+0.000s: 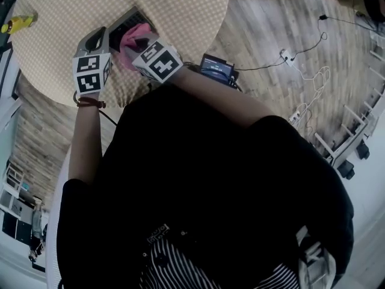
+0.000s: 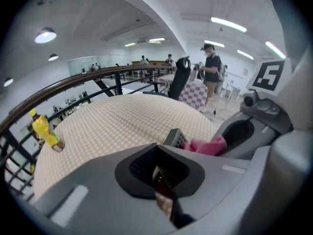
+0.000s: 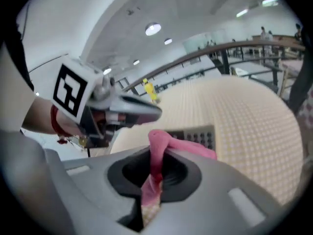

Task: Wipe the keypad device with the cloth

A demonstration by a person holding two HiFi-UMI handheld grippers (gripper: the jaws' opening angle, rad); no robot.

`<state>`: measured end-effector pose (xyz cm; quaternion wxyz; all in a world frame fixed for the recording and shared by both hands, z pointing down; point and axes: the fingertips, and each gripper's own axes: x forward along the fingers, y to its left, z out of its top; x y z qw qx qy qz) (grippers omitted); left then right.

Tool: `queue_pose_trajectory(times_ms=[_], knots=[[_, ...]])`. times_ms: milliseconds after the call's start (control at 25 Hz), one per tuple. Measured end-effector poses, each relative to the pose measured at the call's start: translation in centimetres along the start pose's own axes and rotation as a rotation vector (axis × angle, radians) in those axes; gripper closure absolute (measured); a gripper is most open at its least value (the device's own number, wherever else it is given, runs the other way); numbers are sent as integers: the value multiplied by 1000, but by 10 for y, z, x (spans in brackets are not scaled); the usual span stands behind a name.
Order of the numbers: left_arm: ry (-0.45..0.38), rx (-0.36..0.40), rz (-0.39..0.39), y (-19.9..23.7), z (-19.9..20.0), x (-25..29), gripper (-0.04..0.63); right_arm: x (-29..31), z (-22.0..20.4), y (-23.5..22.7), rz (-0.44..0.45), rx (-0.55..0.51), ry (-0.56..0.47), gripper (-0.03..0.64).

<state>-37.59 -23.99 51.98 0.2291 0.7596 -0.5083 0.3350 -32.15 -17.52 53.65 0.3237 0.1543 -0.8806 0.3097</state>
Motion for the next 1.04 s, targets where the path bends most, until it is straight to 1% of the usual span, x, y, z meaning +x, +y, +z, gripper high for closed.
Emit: queue_pose_trajectory(times_ms=[40, 120, 200, 280, 360, 440, 520, 600, 640, 760, 840, 920, 1040], knots=[[-49, -60, -11, -6, 3, -14, 595, -15, 17, 3, -22, -37, -56, 584], [-145, -166, -29, -14, 10, -44, 595, -41, 41, 9, -62, -94, -111, 586], [-229, -252, -48, -18, 15, -73, 595, -57, 53, 17, -76, -92, -130, 586], [-310, -309, -76, -23, 22, -99, 595, -73, 64, 27, -82, -76, -153, 586], [-382, -314, -103, -33, 35, -117, 595, -94, 71, 36, -98, -94, -172, 586], [-437, -293, -125, -48, 51, -128, 595, -115, 72, 43, -114, -126, -179, 586], [-475, -284, -139, -64, 64, -129, 595, -129, 67, 44, -119, -152, -185, 586], [-500, -284, -151, -79, 69, -127, 595, -137, 55, 44, -124, -163, -178, 586], [-507, -286, -158, -83, 65, -134, 595, -138, 49, 52, -129, -164, -173, 586], [-507, -296, -179, -86, 40, -176, 594, -133, 43, 98, -127, -182, -169, 586], [-506, -278, -183, -96, 22, -195, 594, -134, 37, 119, -117, -216, -167, 586], [-499, -271, -184, -118, 2, -198, 594, -138, 18, 125, -110, -246, -161, 586], [-481, -292, -192, -156, -28, -195, 594, -146, -18, 128, -96, -268, -160, 586]])
